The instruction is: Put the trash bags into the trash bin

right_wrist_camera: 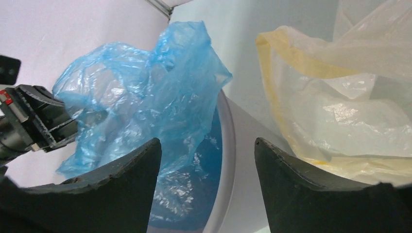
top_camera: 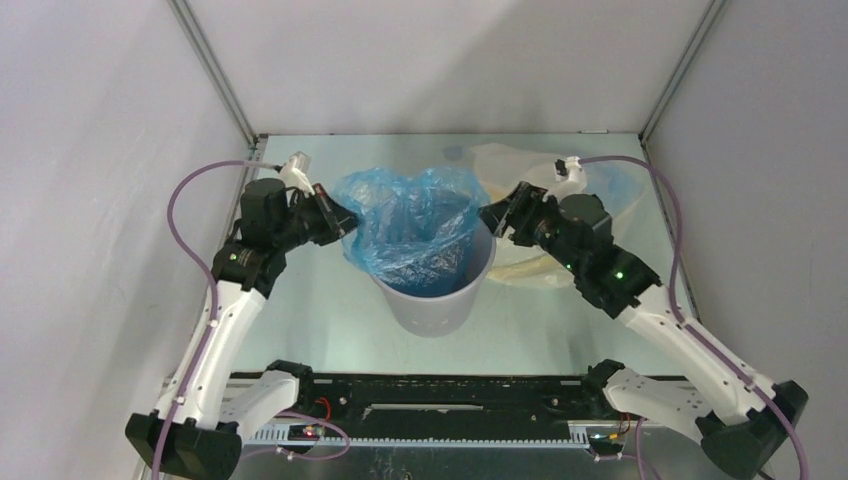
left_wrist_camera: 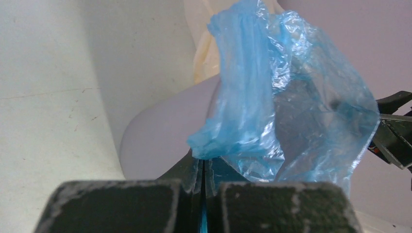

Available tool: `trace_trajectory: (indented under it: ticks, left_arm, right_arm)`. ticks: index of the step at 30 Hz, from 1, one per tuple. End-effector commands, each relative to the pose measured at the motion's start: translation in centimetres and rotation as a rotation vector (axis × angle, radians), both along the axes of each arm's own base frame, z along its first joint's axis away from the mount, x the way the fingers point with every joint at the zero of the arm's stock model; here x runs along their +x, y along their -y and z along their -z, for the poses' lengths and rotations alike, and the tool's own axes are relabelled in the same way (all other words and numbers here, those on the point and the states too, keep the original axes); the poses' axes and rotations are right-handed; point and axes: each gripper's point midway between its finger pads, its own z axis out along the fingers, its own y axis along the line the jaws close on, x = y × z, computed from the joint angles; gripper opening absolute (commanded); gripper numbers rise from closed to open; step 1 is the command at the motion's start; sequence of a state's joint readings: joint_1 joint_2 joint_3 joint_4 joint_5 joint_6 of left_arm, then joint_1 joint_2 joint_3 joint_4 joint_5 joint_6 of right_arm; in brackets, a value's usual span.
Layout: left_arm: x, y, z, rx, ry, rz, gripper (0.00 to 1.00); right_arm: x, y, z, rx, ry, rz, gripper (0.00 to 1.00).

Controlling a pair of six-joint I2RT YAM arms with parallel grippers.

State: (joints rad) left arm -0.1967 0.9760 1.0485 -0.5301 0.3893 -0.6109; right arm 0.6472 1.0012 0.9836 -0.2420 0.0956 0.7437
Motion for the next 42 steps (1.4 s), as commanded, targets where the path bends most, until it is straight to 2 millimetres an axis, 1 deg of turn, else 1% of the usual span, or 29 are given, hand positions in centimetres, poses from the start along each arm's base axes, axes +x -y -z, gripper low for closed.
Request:
trace_trajectory:
  ticks: [1, 4, 6, 8, 10, 11, 14, 17, 20, 25, 30, 33, 36, 37, 39, 40, 42]
  left_arm:
    - [-1.9, 0.9, -1.9, -0.076, 0.051, 0.058, 0.01]
    - [-3.1, 0.9, -2.2, -0.100, 0.063, 0.064, 0.01]
    - [-4.0, 1.0, -2.4, -0.120, 0.067, 0.075, 0.01]
    - [-4.9, 1.2, -2.5, -0.141, 0.068, 0.090, 0.01]
    - [-5.5, 1.2, -2.5, -0.151, 0.066, 0.096, 0.01]
    - [-5.7, 1.2, -2.4, -0.152, 0.060, 0.094, 0.01]
    - [-6.1, 1.0, -2.2, -0.146, 0.057, 0.089, 0.01]
    - [-6.3, 0.8, -2.0, -0.142, 0.057, 0.082, 0.01]
    - [-6.3, 0.8, -1.7, -0.140, 0.050, 0.081, 0.01]
    - [-6.2, 0.8, -1.4, -0.132, 0.043, 0.082, 0.01]
    - [-6.1, 0.8, -1.1, -0.124, 0.037, 0.084, 0.01]
    - [-6.2, 0.8, -1.1, -0.120, 0.039, 0.085, 0.01]
    - [-6.2, 0.7, -1.0, -0.114, 0.039, 0.082, 0.01]
    - [-6.3, 0.7, -1.0, -0.112, 0.039, 0.083, 0.01]
    - [-6.4, 0.6, -0.9, -0.108, 0.037, 0.083, 0.01]
    - [-6.4, 0.6, -0.9, -0.108, 0.035, 0.083, 0.01]
    - [-6.6, 0.5, -1.0, -0.107, 0.038, 0.083, 0.01]
  right_arm:
    - [-2.1, 1.2, -3.9, 0.021, 0.085, -0.055, 0.72]
    - [-3.3, 1.7, -4.4, 0.034, 0.086, -0.067, 0.65]
    - [-4.1, 1.7, -4.6, 0.049, 0.080, -0.093, 0.59]
    - [-4.5, 1.8, -4.8, 0.058, 0.079, -0.098, 0.56]
    - [-4.4, 2.0, -4.7, 0.058, 0.071, -0.091, 0.55]
    - [-4.3, 2.0, -4.4, 0.055, 0.063, -0.084, 0.54]
    - [-3.9, 2.1, -3.9, 0.048, 0.042, -0.074, 0.48]
    - [-3.1, 1.8, -3.3, 0.046, 0.022, -0.076, 0.42]
    - [-2.1, 1.6, -2.7, 0.050, 0.001, -0.084, 0.41]
    - [-1.0, 0.8, -2.1, 0.068, -0.020, -0.137, 0.42]
    - [-0.2, 0.2, -2.0, 0.090, -0.023, -0.166, 0.39]
    - [0.0, -0.1, -2.2, 0.107, -0.025, -0.181, 0.30]
    - [0.0, -0.3, -2.5, 0.121, -0.021, -0.196, 0.25]
    - [0.0, -0.3, -2.6, 0.126, -0.022, -0.198, 0.20]
    - [-0.2, -0.4, -2.7, 0.125, -0.031, -0.206, 0.05]
    - [-0.3, -0.4, -2.7, 0.124, -0.038, -0.208, 0.00]
    - [-0.8, -0.1, -3.3, 0.126, -0.032, -0.211, 0.00]
